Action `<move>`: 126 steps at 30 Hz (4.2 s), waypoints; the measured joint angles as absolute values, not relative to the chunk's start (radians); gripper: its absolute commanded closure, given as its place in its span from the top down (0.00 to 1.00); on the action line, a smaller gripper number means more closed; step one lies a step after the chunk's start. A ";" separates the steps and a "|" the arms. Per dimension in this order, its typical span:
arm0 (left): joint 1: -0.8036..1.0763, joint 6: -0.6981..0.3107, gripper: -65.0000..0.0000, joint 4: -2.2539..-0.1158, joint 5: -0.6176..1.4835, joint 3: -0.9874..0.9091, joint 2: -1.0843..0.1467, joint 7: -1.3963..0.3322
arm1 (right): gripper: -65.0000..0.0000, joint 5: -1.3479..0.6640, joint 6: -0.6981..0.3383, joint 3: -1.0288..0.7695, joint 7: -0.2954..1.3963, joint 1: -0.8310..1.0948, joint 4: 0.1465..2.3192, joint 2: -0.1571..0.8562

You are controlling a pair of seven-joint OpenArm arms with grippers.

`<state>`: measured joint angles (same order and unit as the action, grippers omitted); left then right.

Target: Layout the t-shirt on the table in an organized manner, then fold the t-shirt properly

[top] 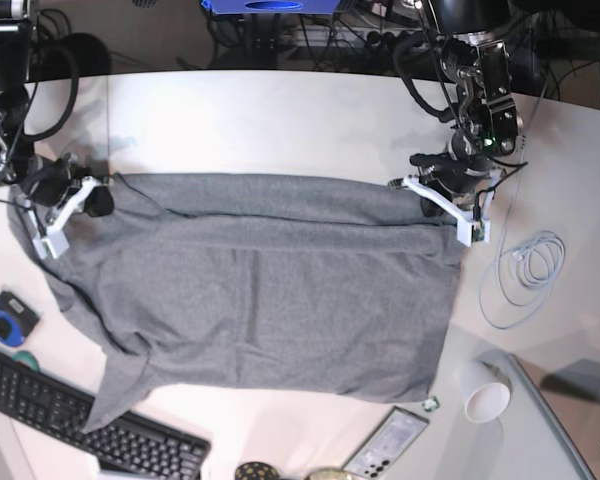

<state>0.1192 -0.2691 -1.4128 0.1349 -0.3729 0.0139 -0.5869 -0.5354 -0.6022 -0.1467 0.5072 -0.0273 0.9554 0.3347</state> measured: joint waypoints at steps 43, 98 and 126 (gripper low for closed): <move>0.154 -0.277 0.00 -1.555 0.266 -0.496 -0.072 -0.726 | 0.01 -0.530 -0.602 -0.146 0.509 -0.030 0.954 0.336; 0.137 -0.273 0.00 -1.442 0.272 -0.378 -0.084 -0.678 | 0.01 -0.531 -0.602 -0.146 0.515 -0.033 0.953 0.340; 0.183 -0.288 0.00 -1.614 0.396 -0.522 -0.131 -0.770 | 0.01 -0.530 -0.602 -0.146 0.516 -0.033 0.953 0.339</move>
<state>0.1825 -0.2882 -1.6142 0.3958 -0.5224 -0.1314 -0.7704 -0.5297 -0.6022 -0.1459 0.5156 -0.0334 0.9535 0.3389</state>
